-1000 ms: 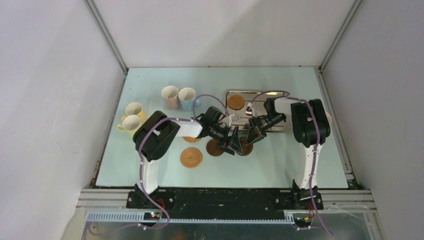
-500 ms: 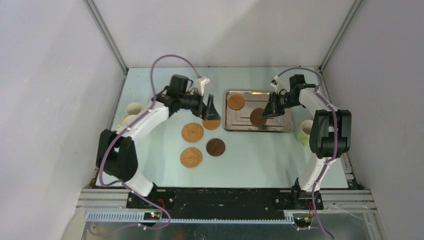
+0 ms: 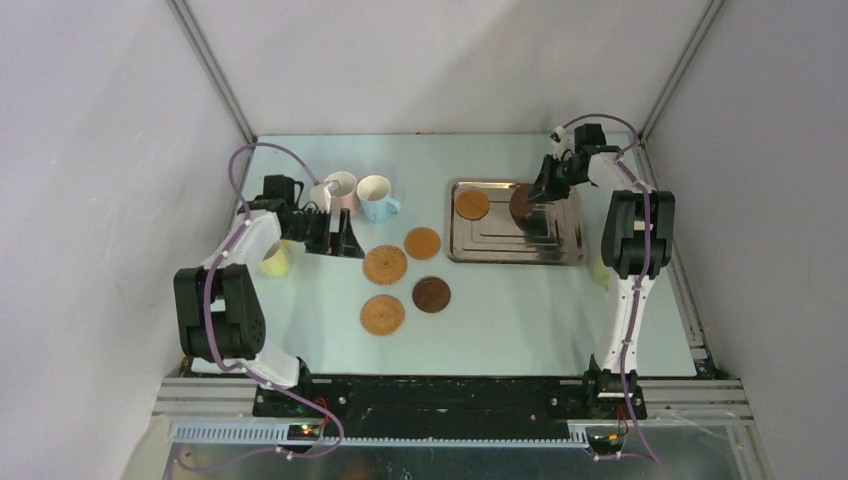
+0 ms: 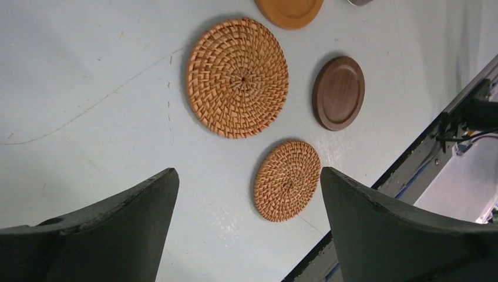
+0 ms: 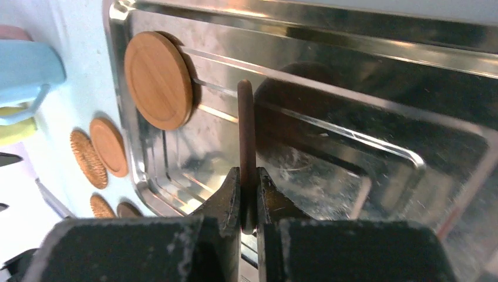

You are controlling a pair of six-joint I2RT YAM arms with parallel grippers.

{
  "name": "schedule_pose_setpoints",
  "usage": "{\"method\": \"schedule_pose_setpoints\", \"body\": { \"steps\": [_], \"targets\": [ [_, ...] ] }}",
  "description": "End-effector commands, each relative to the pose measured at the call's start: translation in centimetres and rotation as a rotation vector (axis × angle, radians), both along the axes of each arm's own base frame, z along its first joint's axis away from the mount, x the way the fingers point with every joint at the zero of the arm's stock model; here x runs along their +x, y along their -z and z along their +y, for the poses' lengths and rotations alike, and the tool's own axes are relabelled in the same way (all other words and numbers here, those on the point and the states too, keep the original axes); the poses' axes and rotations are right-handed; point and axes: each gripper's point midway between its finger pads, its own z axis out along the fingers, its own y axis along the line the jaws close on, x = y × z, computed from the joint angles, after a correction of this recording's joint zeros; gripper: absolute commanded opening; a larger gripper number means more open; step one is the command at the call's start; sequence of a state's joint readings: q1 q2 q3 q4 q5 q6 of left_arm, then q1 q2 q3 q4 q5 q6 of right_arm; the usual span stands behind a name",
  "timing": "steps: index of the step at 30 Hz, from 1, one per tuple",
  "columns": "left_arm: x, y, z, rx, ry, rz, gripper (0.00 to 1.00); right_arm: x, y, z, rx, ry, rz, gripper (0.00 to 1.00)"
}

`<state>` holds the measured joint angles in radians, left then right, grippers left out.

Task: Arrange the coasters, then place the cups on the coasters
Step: Place the coaster on the tray.

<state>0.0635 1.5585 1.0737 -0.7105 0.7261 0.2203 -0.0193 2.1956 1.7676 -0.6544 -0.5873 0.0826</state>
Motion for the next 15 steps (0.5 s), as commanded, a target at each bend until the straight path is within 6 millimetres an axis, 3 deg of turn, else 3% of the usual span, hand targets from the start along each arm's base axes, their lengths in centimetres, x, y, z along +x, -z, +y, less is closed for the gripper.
{"method": "schedule_pose_setpoints", "body": {
  "steps": [1, 3, 7, 11, 15],
  "targets": [
    [-0.3, -2.1, -0.2, 0.015, 0.061, -0.116, 0.98, 1.2, 1.2, 1.0, -0.029, 0.021, 0.023, 0.07],
    [-0.5, -2.3, -0.2, 0.025, 0.062, -0.135, 0.98, 1.1, 2.3, 1.5, -0.069, 0.029, 0.034, 0.15],
    [-0.8, -2.6, 0.0, 0.041, 0.061, -0.171, 0.98, 1.3, 3.4, 0.8, -0.137, 0.069, 0.041, 0.21],
    [-0.8, -2.4, -0.1, 0.034, 0.067, -0.158, 0.98, 1.1, 1.9, 0.1, -0.184, 0.076, 0.016, 0.53],
    [-0.9, -2.2, -0.2, 0.023, 0.074, -0.146, 0.98, 0.0, -0.4, -0.6, -0.221, 0.071, 0.001, 0.72]
  ]
}}
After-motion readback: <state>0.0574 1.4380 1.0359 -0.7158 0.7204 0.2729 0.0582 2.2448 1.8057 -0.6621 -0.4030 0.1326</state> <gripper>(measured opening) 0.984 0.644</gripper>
